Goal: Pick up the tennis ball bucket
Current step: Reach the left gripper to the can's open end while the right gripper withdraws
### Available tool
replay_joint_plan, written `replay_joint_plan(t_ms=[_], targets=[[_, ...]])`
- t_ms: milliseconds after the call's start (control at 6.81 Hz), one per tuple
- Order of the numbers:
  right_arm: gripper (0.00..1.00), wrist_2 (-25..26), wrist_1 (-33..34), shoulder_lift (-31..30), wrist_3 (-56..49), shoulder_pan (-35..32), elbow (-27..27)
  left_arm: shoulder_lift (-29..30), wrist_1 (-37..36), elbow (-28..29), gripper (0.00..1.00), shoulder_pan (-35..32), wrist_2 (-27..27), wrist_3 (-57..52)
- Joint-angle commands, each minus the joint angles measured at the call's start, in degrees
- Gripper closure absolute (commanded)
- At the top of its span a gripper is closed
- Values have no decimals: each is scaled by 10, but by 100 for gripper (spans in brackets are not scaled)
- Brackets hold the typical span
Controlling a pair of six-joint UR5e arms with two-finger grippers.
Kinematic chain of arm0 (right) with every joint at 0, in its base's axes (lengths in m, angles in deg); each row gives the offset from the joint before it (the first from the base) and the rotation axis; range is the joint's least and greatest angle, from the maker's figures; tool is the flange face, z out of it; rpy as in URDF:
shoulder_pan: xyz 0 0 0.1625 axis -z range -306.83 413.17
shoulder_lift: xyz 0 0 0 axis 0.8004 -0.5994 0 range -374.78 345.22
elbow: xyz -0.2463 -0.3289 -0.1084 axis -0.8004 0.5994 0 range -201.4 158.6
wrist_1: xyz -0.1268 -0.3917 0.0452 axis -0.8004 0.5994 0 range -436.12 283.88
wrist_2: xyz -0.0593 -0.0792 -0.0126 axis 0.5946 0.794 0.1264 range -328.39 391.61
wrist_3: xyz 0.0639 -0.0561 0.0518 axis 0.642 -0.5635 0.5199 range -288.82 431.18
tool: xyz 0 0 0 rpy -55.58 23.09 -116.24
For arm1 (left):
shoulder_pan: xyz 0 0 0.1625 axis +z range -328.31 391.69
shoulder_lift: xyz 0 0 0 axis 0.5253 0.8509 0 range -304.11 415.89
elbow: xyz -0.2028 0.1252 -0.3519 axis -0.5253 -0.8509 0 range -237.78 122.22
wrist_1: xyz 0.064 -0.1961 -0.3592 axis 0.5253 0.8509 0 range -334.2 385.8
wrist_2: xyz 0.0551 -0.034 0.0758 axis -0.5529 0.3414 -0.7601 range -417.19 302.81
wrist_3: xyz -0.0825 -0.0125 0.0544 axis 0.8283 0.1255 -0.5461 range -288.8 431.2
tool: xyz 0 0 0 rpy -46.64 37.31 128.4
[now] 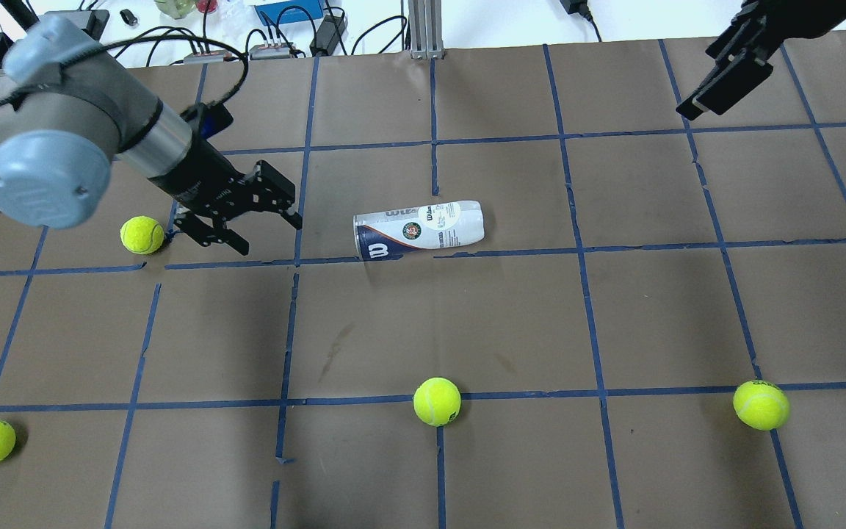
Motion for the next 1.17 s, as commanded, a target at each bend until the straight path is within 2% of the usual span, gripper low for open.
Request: replay_joint_plan(t_ms=[0,147,294,441,587,734,881,1028], targets=[[0,28,-27,-9,42,3,16,82,-109,-22,4,-1,78,-3],[0,19,-21,-3,116,0,15,107,-134,-23,4,-1,137,-20],[0,5,9,1,240,-24,9,141,-160,-27,4,-1,191,-51],[0,12,20,8,313,-64,9,149,-175,-28,4,-2,204,-54],[0,34,41,12,399,-79,9,152,-172,-31,6,-3,250,-54],[0,89,29,5,431,-89,6,150,-174,-42,9,-3,294,-54],[0,109,24,0,463,-110,6,151,-177,-50,16,-3,329,-59],[0,111,28,8,544,-122,4,152,-179,-50,18,-3,330,-67]])
